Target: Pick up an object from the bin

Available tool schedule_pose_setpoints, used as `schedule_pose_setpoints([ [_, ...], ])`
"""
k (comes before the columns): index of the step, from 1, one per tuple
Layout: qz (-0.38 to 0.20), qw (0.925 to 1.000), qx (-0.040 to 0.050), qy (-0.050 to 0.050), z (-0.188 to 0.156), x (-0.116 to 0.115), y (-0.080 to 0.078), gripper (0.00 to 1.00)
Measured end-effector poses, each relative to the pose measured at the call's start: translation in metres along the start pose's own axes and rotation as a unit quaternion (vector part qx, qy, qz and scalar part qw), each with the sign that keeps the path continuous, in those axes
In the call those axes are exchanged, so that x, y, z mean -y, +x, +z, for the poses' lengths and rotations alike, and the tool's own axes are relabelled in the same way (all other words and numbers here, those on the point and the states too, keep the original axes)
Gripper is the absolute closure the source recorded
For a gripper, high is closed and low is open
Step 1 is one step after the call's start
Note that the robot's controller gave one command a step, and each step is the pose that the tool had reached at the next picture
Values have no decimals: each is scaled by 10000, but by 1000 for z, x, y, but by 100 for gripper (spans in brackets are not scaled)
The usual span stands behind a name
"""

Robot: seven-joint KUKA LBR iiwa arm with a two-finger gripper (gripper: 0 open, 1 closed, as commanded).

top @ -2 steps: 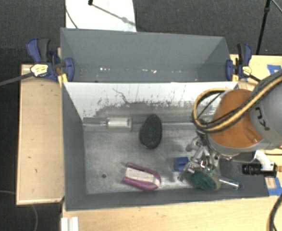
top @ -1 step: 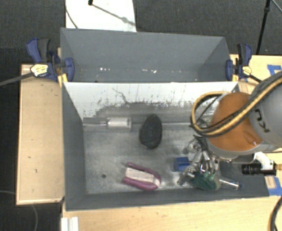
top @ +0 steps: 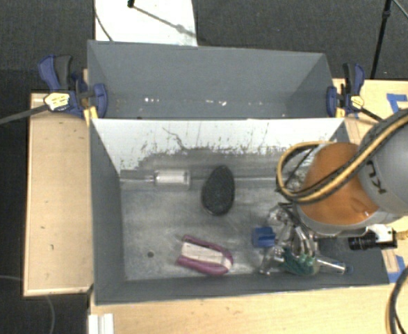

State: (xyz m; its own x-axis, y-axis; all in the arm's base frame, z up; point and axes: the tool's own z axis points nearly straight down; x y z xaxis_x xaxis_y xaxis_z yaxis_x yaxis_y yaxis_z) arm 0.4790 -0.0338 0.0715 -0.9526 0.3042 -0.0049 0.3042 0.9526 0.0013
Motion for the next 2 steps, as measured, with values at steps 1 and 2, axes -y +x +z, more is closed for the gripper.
schedule_pose_setpoints([
  [1, -2132, 9770, 46, -7, -2, -2, -1, 0],
  [2, -2126, 9771, 54, -14, -3, -3, -1, 100],
])
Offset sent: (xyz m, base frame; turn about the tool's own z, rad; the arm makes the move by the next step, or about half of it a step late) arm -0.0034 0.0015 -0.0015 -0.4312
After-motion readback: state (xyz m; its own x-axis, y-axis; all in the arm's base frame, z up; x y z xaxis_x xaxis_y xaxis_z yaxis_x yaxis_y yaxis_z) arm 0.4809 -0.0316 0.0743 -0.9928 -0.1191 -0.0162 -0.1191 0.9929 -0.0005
